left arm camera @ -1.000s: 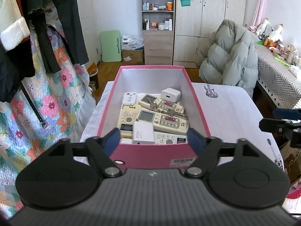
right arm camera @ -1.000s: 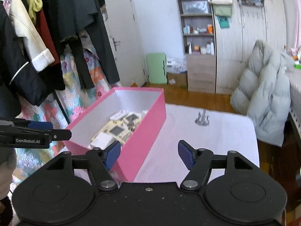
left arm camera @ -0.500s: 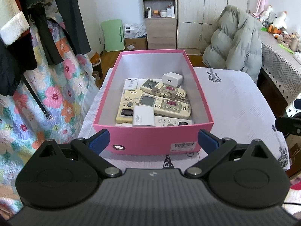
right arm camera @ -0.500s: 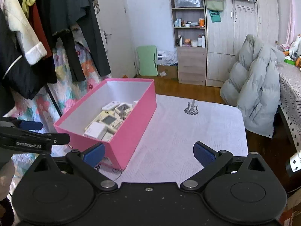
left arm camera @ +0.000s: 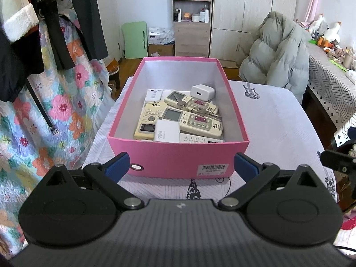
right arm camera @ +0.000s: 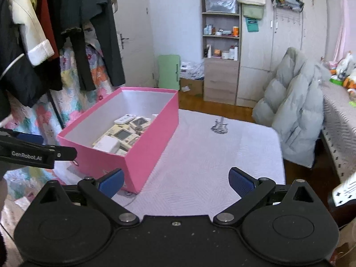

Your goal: Organize rigid objects

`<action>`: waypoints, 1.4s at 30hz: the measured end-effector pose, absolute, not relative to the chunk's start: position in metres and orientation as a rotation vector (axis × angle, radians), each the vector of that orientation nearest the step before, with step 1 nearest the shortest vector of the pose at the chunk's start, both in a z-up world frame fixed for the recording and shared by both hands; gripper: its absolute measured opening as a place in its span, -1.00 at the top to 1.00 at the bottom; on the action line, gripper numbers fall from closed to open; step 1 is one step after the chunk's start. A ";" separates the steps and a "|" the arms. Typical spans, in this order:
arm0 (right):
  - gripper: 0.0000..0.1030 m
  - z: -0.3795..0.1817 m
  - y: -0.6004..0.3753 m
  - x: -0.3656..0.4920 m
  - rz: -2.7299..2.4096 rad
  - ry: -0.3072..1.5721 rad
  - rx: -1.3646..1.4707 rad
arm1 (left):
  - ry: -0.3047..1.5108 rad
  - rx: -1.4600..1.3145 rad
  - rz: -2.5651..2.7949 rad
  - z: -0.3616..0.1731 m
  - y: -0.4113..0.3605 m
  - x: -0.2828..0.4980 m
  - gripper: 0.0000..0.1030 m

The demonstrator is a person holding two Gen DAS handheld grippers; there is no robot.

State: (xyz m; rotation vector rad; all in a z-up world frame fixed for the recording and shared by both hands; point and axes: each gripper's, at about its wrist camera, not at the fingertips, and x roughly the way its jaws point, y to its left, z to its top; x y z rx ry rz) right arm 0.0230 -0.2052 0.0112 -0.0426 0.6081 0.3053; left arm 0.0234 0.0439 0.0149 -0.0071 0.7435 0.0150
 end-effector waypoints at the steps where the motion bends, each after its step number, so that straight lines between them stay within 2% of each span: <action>1: -0.97 0.011 -0.205 0.022 0.300 0.605 -0.042 | 0.742 -0.007 0.016 0.015 0.044 0.023 -0.97; 42: -0.97 0.007 -0.209 0.019 0.140 0.621 -0.080 | 0.703 0.042 0.057 -0.002 0.034 0.024 -1.00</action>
